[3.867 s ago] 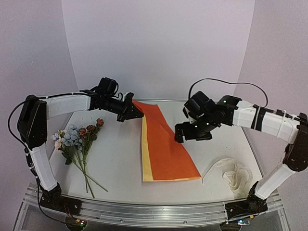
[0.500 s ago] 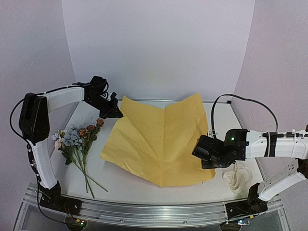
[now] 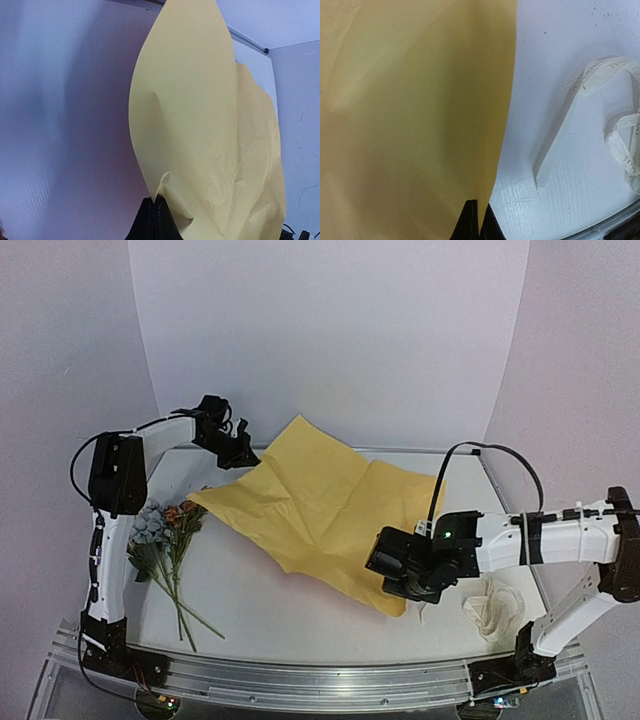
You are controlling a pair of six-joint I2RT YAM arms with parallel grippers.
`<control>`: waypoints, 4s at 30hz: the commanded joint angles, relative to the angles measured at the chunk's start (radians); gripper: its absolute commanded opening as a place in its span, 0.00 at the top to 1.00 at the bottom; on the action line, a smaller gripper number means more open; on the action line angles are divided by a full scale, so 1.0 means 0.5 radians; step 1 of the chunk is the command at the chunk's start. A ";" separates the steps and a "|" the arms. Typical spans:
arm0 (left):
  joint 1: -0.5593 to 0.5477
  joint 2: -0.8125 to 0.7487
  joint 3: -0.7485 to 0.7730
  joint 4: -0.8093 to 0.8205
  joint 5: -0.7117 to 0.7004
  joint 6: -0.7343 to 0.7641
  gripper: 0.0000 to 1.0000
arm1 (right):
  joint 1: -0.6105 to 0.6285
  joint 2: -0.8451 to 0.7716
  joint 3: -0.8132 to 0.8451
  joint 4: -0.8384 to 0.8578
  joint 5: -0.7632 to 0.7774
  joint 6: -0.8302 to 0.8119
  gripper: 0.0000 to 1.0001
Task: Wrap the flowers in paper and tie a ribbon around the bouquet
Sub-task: Unfold the folded wrapping paper at the center of the board.
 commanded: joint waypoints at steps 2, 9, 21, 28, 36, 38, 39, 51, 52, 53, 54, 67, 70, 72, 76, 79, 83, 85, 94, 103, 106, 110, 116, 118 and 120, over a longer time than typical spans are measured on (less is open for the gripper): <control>0.002 0.088 0.068 0.215 0.163 0.065 1.00 | 0.106 0.210 0.160 0.174 0.132 0.362 1.00; 0.001 0.250 0.160 0.234 0.319 0.292 1.00 | 0.175 0.504 0.195 0.853 -0.020 0.429 0.83; 0.024 0.561 0.563 0.181 0.293 0.526 1.00 | 0.199 0.209 0.113 0.957 -0.147 -0.334 0.13; 0.050 0.590 0.690 0.244 0.266 0.593 1.00 | 0.206 0.032 0.251 0.731 -0.408 -0.825 0.02; 0.055 0.645 0.802 0.297 0.367 0.631 1.00 | 0.206 -0.109 0.438 0.578 -0.620 -1.230 0.02; 0.059 0.667 0.841 0.302 0.422 0.631 1.00 | 0.206 -0.096 0.573 0.457 -0.662 -1.341 0.02; 0.059 0.673 0.850 0.309 0.447 0.631 1.00 | 0.205 -0.098 0.624 0.384 -0.658 -1.403 0.02; 0.061 0.659 0.821 0.316 0.572 0.675 1.00 | -0.267 -0.174 0.420 0.213 -0.717 -1.743 0.04; 0.062 0.657 0.816 0.321 0.579 0.673 1.00 | -0.314 -0.150 0.380 0.236 -0.711 -1.800 0.06; 0.062 0.659 0.815 0.325 0.589 0.664 1.00 | -0.355 -0.122 0.359 0.244 -0.676 -1.838 0.09; 0.062 0.663 0.812 0.331 0.596 0.654 1.00 | -0.391 -0.091 0.341 0.258 -0.656 -1.875 0.12; 0.110 0.231 0.309 0.697 0.184 0.114 0.32 | -0.525 0.529 0.285 0.554 -0.339 -1.818 0.48; 0.110 0.023 0.087 0.760 0.030 -0.048 0.25 | -0.527 0.607 0.274 0.564 -0.305 -1.717 0.49; 0.110 -0.144 -0.112 0.821 -0.059 -0.149 0.23 | -0.525 0.625 0.269 0.572 -0.310 -1.662 0.49; 0.110 -0.476 -0.540 0.917 -0.200 -0.362 0.22 | -0.527 0.646 0.250 0.573 -0.371 -1.537 0.50; 0.101 -0.688 -0.842 0.955 -0.245 -0.494 0.22 | -0.517 0.663 0.207 0.599 -0.406 -1.438 0.50; 0.057 -0.940 -1.221 0.922 -0.297 -0.631 0.22 | -0.468 0.703 0.194 0.630 -0.436 -1.371 0.49; 0.017 -1.070 -1.400 0.887 -0.356 -0.678 0.22 | -0.443 0.709 0.201 0.630 -0.430 -1.338 0.48; -0.283 -1.679 -2.275 1.037 -0.605 -1.343 0.21 | -0.422 0.611 0.177 0.619 -0.454 -1.262 0.44; -0.512 -1.963 -2.772 1.258 -0.862 -1.797 0.20 | -0.422 0.471 0.209 0.547 -0.459 -1.349 0.34; -0.555 -1.970 -2.873 1.382 -0.875 -1.892 0.20 | -0.425 0.435 0.215 0.530 -0.444 -1.373 0.31; -0.588 -1.915 -3.000 1.625 -0.837 -1.991 0.20 | -0.425 0.385 0.214 0.515 -0.424 -1.401 0.29; -0.599 -1.822 -3.125 1.942 -0.806 -2.059 0.21 | -0.431 0.327 0.196 0.507 -0.387 -1.433 0.20; -0.600 -1.768 -3.168 2.081 -0.777 -2.089 0.24 | -0.439 0.319 0.189 0.503 -0.387 -1.435 0.18; -0.604 -1.703 -3.200 2.201 -0.752 -2.132 0.28 | -0.453 0.312 0.180 0.502 -0.383 -1.438 0.18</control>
